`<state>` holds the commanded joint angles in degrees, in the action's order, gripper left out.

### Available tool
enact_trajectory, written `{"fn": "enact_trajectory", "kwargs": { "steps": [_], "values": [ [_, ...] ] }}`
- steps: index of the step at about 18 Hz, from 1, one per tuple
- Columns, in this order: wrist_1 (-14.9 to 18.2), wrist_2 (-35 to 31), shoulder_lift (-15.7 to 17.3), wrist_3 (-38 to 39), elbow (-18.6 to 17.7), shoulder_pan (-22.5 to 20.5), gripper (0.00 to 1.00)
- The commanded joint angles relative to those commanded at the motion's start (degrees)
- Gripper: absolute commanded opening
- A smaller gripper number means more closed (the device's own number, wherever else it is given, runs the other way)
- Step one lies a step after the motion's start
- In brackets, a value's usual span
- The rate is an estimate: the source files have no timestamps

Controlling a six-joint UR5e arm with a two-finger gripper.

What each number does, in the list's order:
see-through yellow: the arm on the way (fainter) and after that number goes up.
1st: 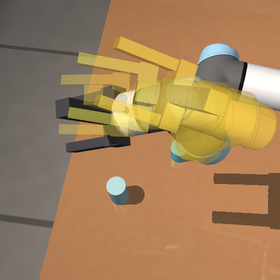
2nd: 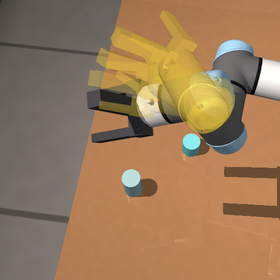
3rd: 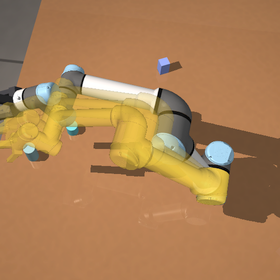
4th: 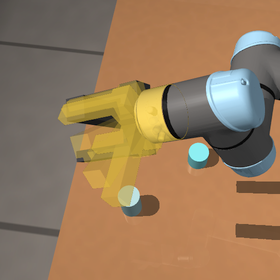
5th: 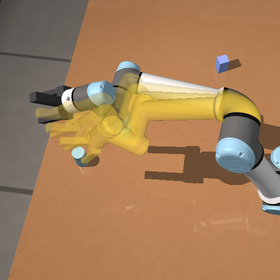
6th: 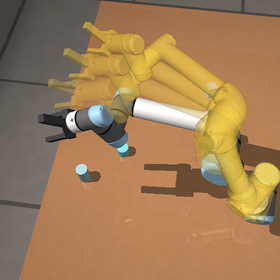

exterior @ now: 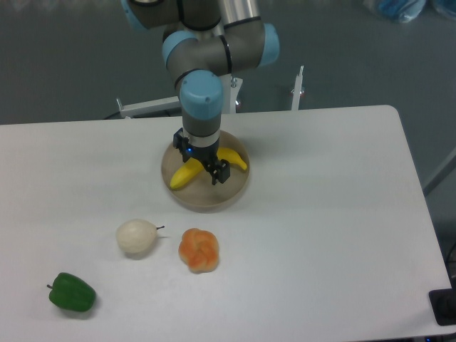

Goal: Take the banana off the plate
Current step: 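Lower the gripper onto the banana's middle and close it, then lift the gripped banana up off the plate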

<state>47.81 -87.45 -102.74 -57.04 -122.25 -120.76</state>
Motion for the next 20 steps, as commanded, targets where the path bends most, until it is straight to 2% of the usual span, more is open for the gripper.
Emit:
{"fn": "enact_trajectory", "kwargs": {
  "steps": [6, 7, 8, 10, 11, 12, 14, 16, 19, 20],
  "values": [
    [-0.1, 0.0, -1.1, 1.6, -0.3, 1.1, 0.99],
    [-0.1, 0.0, -1.1, 1.7, -0.3, 1.1, 0.86],
    [0.0, 0.2, -1.0, 1.8, -0.2, 1.1, 0.65],
    [0.0, 0.3, -0.7, 2.1, -0.1, 1.1, 0.31],
    [0.1, 0.3, -0.5, 2.0, 0.0, 1.1, 0.10],
    [0.1, 0.3, -0.4, 1.9, -0.1, 1.1, 0.05],
    [0.1, 0.2, -0.4, 2.0, 0.5, 1.1, 0.00],
    [0.4, 0.0, 0.2, 2.0, 0.6, 0.8, 0.00],
    [1.2, -0.3, 2.0, 1.7, 1.0, 0.4, 0.00],
    [2.6, -0.3, 3.1, 1.5, 1.3, -0.2, 0.00]
  ]
}}
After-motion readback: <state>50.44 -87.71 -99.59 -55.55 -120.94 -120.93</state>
